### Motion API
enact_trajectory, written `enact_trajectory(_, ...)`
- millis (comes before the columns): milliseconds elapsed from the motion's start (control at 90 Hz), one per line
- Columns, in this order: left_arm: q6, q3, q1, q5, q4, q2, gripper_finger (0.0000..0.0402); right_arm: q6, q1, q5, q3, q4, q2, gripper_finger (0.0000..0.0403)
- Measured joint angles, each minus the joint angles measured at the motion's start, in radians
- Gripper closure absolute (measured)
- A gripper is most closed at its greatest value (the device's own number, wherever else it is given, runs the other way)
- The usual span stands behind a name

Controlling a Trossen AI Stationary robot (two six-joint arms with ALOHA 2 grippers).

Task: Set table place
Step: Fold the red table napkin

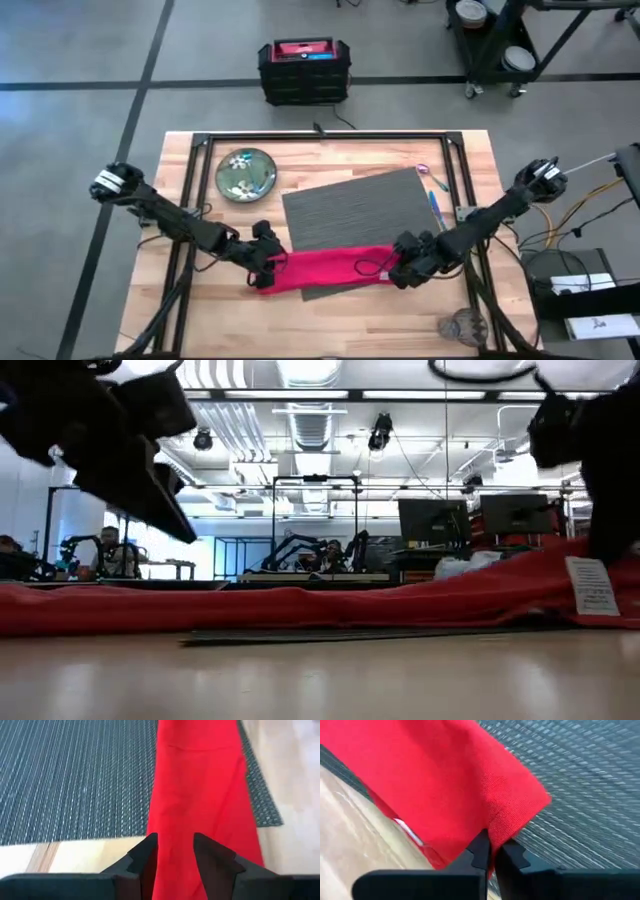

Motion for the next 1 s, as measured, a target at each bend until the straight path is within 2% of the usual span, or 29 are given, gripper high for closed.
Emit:
enact_trajectory(144, 0.002, 0.015, -0.003, 0.034, -0.004, 0.0, 0.0288, -0.034, 0.0, 0.011, 0.042, -0.064, -0.094, 0.0402)
enact_trajectory(322, -0.03, -0.014, -0.007, 0.034, 0.042, 0.021, 0.0288, -0.176, -0.035, 0.081, 0.059, 0.145, -0.115, 0.0402)
enact_trajectory(533, -0.076, -0.028, -0.011, 0.035, 0.051, 0.097, 0.0288, -0.399, -0.137, 0.078, 0.061, 0.523, -0.003, 0.0403)
enact_trajectory(611, -0.077, -0.028, -0.011, 0.035, 0.063, 0.128, 0.0288, -0.461, -0.174, 0.049, 0.076, 0.603, 0.048, 0.0403)
enact_trajectory(844, -0.081, -0.028, -0.011, 0.034, 0.065, 0.199, 0.0288, -0.552, -0.23, -0.028, 0.207, 0.643, 0.194, 0.0403)
enact_trajectory(1000, -0.08, -0.027, -0.011, 0.037, 0.065, 0.198, 0.0288, -0.599, -0.248, -0.031, 0.316, 0.639, 0.288, 0.0403)
